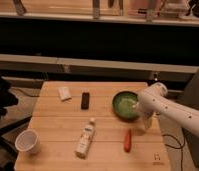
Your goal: Pick up the ceramic bowl
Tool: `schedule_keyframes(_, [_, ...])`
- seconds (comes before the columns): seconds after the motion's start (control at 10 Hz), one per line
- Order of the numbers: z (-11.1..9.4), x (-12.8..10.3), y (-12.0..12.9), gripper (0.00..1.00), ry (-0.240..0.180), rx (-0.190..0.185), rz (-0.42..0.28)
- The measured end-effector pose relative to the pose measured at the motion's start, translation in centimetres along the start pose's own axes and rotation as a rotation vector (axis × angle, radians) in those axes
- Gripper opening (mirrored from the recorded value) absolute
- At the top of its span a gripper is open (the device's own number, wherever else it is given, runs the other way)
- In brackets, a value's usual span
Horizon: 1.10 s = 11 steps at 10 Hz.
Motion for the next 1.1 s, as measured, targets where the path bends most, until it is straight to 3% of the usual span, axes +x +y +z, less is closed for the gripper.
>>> schedule_keyframes(1.1, [0.68,0.87,0.57,0.80,-0.005,-0.008,-0.009])
